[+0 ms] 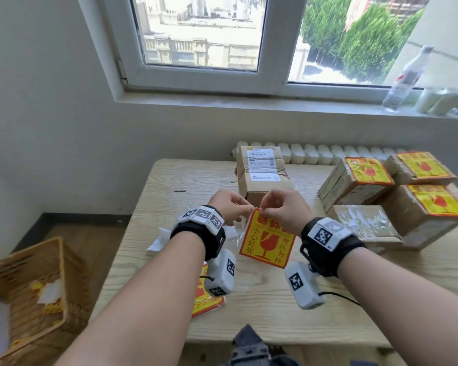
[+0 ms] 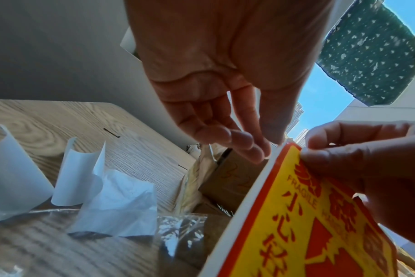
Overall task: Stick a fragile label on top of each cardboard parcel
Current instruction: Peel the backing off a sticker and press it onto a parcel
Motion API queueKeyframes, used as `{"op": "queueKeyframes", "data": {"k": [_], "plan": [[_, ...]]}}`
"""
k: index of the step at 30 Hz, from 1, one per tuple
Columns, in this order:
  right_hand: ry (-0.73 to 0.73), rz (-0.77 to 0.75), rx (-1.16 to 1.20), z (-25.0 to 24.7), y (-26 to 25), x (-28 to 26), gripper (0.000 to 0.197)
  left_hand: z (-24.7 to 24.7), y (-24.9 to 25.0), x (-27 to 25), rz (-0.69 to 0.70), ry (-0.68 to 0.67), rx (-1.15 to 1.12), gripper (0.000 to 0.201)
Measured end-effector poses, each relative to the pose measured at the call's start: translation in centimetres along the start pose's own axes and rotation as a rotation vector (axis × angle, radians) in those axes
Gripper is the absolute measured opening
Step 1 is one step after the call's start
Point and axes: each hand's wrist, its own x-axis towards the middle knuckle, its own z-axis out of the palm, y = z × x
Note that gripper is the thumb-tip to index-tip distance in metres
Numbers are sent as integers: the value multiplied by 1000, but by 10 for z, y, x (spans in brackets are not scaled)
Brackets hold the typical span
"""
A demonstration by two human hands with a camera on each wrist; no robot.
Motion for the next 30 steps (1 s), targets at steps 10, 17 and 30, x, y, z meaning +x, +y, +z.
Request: {"op": "queueKeyframes", "data": {"k": [10,17,30], "plan": [[-16,-7,-12,3,0,3,21,-4,1,-4,-56,-100,-108,12],[-70,10,75,5,-4,3,13,-7,1,-1,-96,-108,-179,15],[-34,-17,110,6,-10,-2,19,-5,2,-1,-145,-108,-335,19]]}}
